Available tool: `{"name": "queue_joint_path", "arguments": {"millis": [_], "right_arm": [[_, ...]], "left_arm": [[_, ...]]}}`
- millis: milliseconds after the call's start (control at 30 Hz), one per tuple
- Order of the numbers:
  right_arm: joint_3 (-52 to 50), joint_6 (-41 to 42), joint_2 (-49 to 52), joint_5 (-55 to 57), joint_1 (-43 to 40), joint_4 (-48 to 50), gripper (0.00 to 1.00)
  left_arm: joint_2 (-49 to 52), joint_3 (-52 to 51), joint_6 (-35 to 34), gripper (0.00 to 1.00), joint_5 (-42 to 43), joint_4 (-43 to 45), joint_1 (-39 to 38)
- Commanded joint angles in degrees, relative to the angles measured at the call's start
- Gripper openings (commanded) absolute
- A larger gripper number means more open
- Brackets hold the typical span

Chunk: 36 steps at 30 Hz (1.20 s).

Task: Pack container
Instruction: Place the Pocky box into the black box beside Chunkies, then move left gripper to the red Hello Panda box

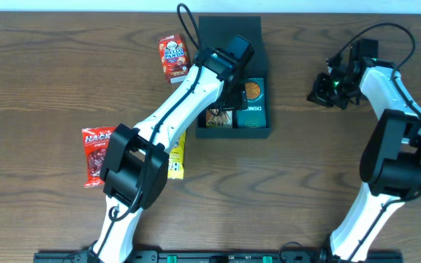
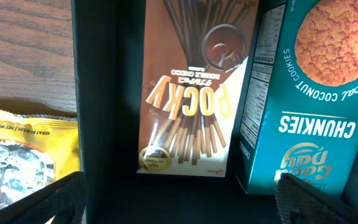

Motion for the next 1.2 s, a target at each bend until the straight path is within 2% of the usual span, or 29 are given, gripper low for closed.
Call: {"name": "queue_joint_path", "arguments": {"millis": [0, 133, 233, 300, 367, 433, 467, 667, 833, 1167], "right_arm": [[0.0, -1.1, 0.0, -0.2, -0.5, -0.1, 0.02], [0.0, -1.1, 0.0, -0.2, -0.5, -0.1, 0.02], [0.0, -1.1, 0.0, -0.2, -0.5, -0.1, 0.01], [0.0, -1.1, 0.0, -0.2, -0.5, -0.2, 0.01], [0.0, -1.1, 0.0, -0.2, -0.5, -0.2, 0.01], [0.0, -1.1, 0.0, -0.3, -0.5, -0.3, 0.02], [0.0, -1.1, 0.0, -0.3, -0.5, -0.3, 0.02], [0.0, -1.1, 0.0, -0.9, -0.4, -0.2, 0.02], [0.0, -1.1, 0.0, -0.9, -0.4, -0.2, 0.02], [0.0, -1.1, 0.0, -1.7, -0.4, -0.8, 0.02]], "left_arm": [[0.3, -0.1, 0.4, 0.98, -1.0, 0.1, -0.1], [0.3, 2.1, 0.9, 0.95, -1.0, 0.1, 0.0], [0.3, 7.4, 3.0, 0.94, -1.7, 0.5, 0.5], [0.3, 11.6, 3.0, 0.95, -7.0, 0.2, 1.2], [0.3, 14.7, 3.0, 0.98, -15.8, 0.0, 2.1], [0.3, 15.7, 3.0, 0.95, -24.9, 2.3, 3.9], [0.3, 15.6, 3.0, 0.95, -26.4, 4.4, 5.0], [3.4, 12.4, 3.1, 0.95, -22.9, 17.0, 12.8], [9.6, 12.4, 8.0, 0.96, -16.6, 24.6, 17.1], [17.9, 12.4, 10.7, 0.96, -16.3, 25.2, 17.9]]}}
